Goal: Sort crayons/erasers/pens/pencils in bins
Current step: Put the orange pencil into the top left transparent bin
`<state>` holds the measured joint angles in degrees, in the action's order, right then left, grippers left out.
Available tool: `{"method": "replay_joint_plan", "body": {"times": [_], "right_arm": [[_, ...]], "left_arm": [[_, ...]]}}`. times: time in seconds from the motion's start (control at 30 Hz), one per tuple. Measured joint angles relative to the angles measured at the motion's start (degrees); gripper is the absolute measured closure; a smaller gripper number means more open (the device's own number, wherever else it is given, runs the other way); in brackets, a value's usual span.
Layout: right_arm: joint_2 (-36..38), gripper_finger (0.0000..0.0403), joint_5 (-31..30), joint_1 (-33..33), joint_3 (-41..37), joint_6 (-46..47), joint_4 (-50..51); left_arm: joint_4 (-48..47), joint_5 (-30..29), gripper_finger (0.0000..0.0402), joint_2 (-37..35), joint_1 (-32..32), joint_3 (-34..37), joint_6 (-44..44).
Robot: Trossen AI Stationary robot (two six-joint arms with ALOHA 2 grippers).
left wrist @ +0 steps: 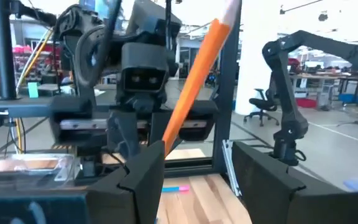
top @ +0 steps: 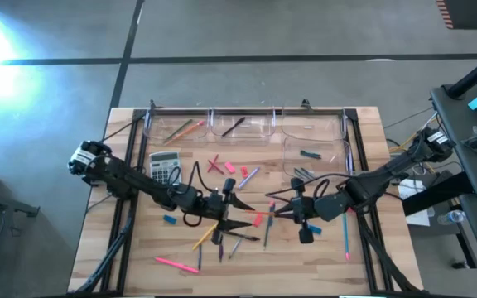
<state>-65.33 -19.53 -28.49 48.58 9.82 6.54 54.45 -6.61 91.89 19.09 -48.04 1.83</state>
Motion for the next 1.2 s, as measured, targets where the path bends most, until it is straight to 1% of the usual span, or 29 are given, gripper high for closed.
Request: {"method": "replay_joint_plan", "body": {"times": [0.07,0.13,0.2,0.33,0.4,0.5,0.63,0.87,1.07,1.2], "right_arm": [[-0.80,0.0390,0.02,0.54,0.00,-0.34,-0.85],[-2.02,0.0390,0.02,0.93,0.00,-0.47,-0.87],[-3.47,0.0390,0.06,1.29,0.00,-0.50,-1.46],[-5.59,0.0390,0.04,1.73,-0.02,-0.44,-1.57],[-5.95,0.0390,0.07,1.73,-0.08,-0.44,-1.69],[-5.39,0.0390,0.08,1.70,-0.09,-0.44,-2.57],[-3.30,0.0390,-0.01,1.66,-0.09,-0.44,-2.78],[-2.57,0.0390,-0.04,1.66,-0.09,-0.46,-3.28],[-2.83,0.0390,-0.04,1.66,-0.09,-0.50,-3.83],[-2.81,0.0390,-0.08,1.66,-0.09,-0.52,-3.93]], "left_arm": [[-0.15,-0.54,0.0228,1.13,-0.02,-1.00,-0.70],[-0.52,-2.36,0.0223,2.33,-0.08,-2.31,-0.73],[-1.14,-4.75,0.0212,2.94,-0.11,-3.06,-0.75],[-1.09,-7.00,0.0182,4.02,-0.13,-3.79,-0.77],[-1.03,-7.30,0.0174,4.05,-0.13,-3.55,-0.77],[-1.07,-7.33,0.0176,3.53,-0.13,-2.69,-0.83],[-1.02,-7.37,0.0193,1.89,-0.13,-1.58,-0.84],[-0.95,-7.42,0.0227,1.59,-0.24,-1.43,-0.84],[-0.98,-7.45,0.0278,1.58,-0.24,-1.43,-0.84],[-1.00,-7.48,0.0326,1.57,-0.24,-1.41,-0.94]]}}
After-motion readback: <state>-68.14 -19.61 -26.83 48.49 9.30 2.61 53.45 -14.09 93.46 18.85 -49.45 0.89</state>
